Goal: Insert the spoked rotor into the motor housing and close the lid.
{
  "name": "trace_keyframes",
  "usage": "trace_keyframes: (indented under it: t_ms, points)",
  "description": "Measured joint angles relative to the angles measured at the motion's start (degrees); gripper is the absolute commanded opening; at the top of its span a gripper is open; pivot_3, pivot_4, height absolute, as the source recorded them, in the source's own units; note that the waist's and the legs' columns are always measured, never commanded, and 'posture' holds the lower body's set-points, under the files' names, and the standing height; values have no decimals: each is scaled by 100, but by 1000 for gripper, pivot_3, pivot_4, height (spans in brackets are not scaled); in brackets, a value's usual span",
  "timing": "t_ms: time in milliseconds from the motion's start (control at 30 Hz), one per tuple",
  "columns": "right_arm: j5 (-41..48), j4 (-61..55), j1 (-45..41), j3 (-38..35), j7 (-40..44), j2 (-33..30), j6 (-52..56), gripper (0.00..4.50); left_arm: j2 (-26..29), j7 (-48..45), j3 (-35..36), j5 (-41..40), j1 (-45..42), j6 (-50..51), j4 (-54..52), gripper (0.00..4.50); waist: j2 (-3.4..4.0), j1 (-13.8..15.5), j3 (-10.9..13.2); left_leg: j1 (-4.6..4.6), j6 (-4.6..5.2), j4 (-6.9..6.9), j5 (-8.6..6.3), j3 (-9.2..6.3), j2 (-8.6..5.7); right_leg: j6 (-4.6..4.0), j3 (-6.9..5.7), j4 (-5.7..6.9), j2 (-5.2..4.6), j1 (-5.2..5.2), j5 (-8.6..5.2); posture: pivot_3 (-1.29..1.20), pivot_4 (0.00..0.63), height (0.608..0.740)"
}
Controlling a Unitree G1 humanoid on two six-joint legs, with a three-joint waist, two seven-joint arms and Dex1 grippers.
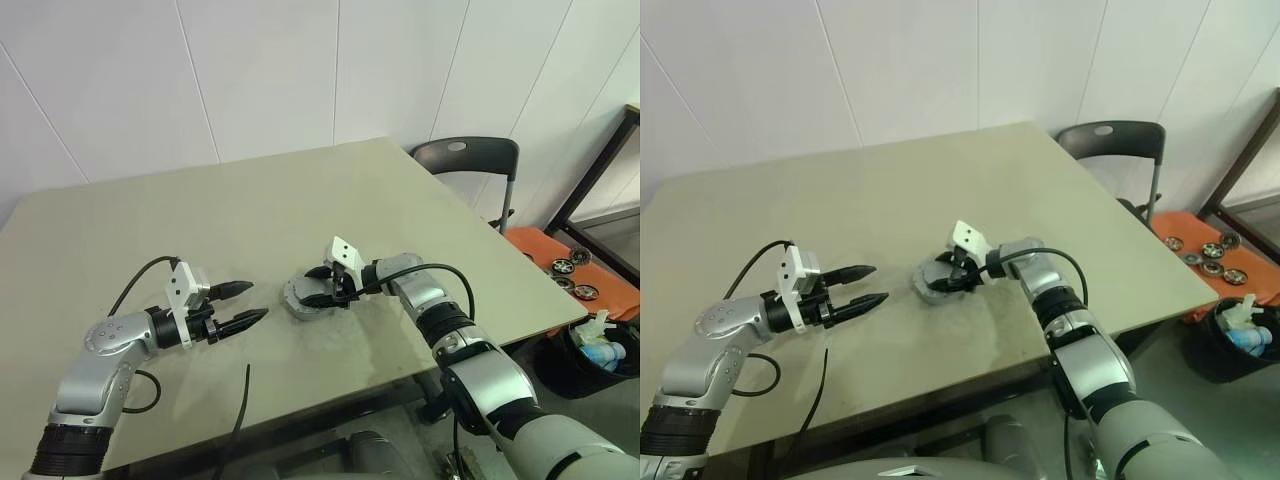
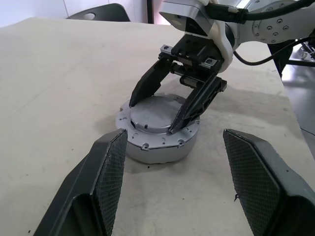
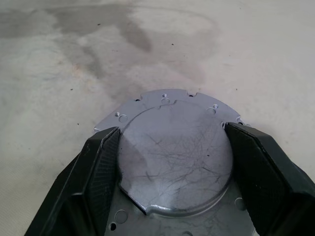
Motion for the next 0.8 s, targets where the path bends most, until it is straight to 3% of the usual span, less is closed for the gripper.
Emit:
trace_keyframes:
  t_ms: [533, 800]
  points:
    - [-120, 917, -390, 75, 49, -42, -642, 3046, -6, 76, 3, -4, 81, 0, -69, 3317, 7, 28, 3, 42, -2, 16, -1, -10, -1, -9, 3, -14, -16, 68, -7, 0, 0, 740]
    - [-119, 1103, -577, 43, 418, -151, -551, 3046, -6, 99, 4, -7, 166, 0, -128, 3317, 15, 106, 7, 10, -2, 13, 0, -14, -5, -7, 1, -35, -19, 46, -7, 0, 0, 740]
